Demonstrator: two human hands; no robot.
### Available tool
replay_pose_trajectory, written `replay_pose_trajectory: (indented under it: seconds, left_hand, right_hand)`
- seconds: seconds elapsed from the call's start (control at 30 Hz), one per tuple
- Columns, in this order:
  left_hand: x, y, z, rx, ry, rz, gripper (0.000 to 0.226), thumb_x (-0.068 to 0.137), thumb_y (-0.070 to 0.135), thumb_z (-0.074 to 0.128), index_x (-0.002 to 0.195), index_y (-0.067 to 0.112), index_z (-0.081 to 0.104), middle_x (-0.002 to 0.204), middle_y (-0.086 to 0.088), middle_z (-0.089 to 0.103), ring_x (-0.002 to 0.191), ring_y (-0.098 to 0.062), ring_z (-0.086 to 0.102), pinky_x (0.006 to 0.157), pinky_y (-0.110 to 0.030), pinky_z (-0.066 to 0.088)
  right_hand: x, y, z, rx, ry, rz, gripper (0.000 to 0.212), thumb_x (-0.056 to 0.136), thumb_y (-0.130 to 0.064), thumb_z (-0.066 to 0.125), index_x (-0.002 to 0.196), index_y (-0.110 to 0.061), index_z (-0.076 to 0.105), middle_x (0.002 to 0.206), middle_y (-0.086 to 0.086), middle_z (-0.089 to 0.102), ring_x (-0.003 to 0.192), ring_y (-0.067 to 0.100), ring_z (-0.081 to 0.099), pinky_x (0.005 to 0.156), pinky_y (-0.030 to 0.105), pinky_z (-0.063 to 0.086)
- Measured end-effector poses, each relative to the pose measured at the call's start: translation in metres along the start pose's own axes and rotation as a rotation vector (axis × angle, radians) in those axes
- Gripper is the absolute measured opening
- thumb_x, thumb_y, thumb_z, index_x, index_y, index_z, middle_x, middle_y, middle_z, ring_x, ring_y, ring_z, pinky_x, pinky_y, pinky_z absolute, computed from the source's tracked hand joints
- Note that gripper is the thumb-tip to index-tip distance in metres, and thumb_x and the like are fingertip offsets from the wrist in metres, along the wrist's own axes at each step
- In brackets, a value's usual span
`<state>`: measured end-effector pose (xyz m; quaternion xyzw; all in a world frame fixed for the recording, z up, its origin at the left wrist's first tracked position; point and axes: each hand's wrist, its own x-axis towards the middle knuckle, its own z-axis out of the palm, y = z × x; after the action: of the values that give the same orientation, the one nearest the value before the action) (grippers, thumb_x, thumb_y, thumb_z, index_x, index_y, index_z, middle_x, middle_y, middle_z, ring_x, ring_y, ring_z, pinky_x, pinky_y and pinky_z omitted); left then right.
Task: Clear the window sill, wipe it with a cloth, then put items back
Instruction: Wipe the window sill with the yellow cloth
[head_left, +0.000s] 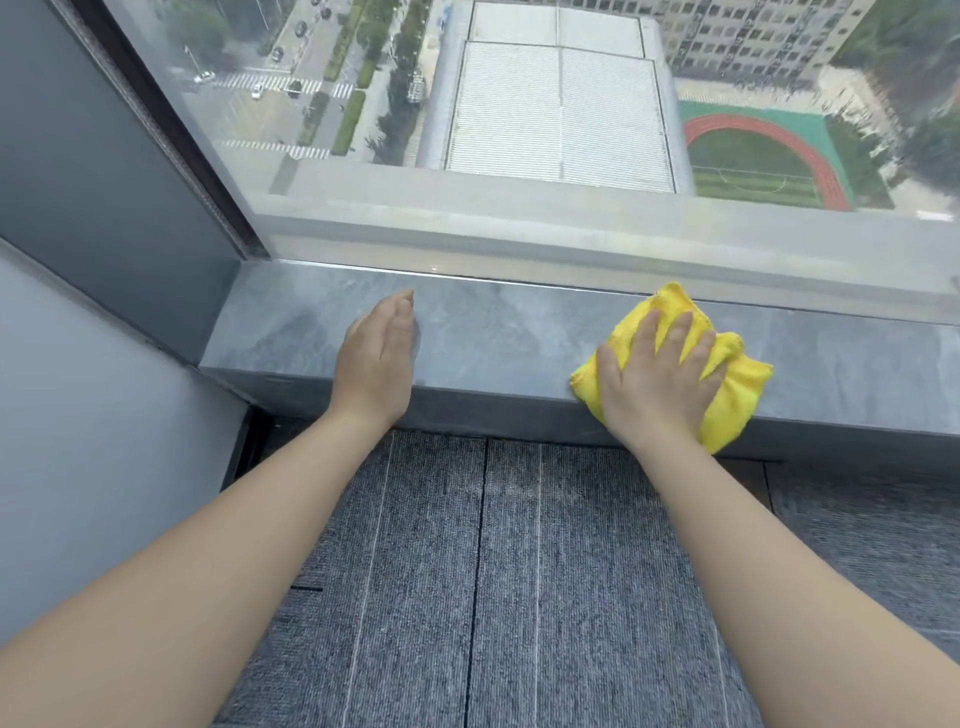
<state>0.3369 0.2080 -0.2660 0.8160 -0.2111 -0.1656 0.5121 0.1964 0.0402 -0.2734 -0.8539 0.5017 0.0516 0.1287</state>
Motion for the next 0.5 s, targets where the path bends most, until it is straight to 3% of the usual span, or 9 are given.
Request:
replay_pose_trajectory:
  seconds: [0.13, 0.33, 0.5]
  left_hand:
    - [0.007, -0.007, -0.004, 0.02, 0.048, -0.044, 0.057, 0.082, 0.04, 0.021, 0.125, 0.011, 0.045, 0.131, -0.008, 0.051, 0.125, -0.021, 0.043, 0.11, -0.037, 0.029]
    - [0.016, -0.003, -0.007, -0.05, 0.063, -0.045, 0.057, 0.082, 0.037, 0.022, 0.123, 0.006, 0.046, 0.129, -0.013, 0.053, 0.118, -0.018, 0.046, 0.105, -0.031, 0.032]
    - [0.02, -0.002, -0.012, -0.015, 0.056, -0.032, 0.055, 0.083, 0.034, 0.022, 0.123, 0.006, 0.047, 0.128, -0.013, 0.053, 0.118, -0.018, 0.046, 0.107, -0.034, 0.033]
  right_hand:
    - [0.01, -0.019, 0.002, -0.046, 0.0, 0.061, 0.071, 0.094, -0.049, 0.025, 0.147, -0.009, 0.0, 0.157, 0.017, -0.005, 0.144, 0.036, -0.008, 0.114, 0.054, -0.004]
    - [0.008, -0.056, 0.011, -0.06, -0.009, -0.068, 0.071, 0.094, -0.047, 0.026, 0.147, -0.007, 0.001, 0.157, 0.017, -0.004, 0.144, 0.034, -0.008, 0.115, 0.052, -0.005]
    - [-0.003, -0.082, 0.016, -0.076, -0.031, -0.225, 0.067, 0.095, -0.045, 0.024, 0.147, -0.009, 0.0, 0.157, 0.017, -0.002, 0.145, 0.032, -0.008, 0.115, 0.05, -0.006]
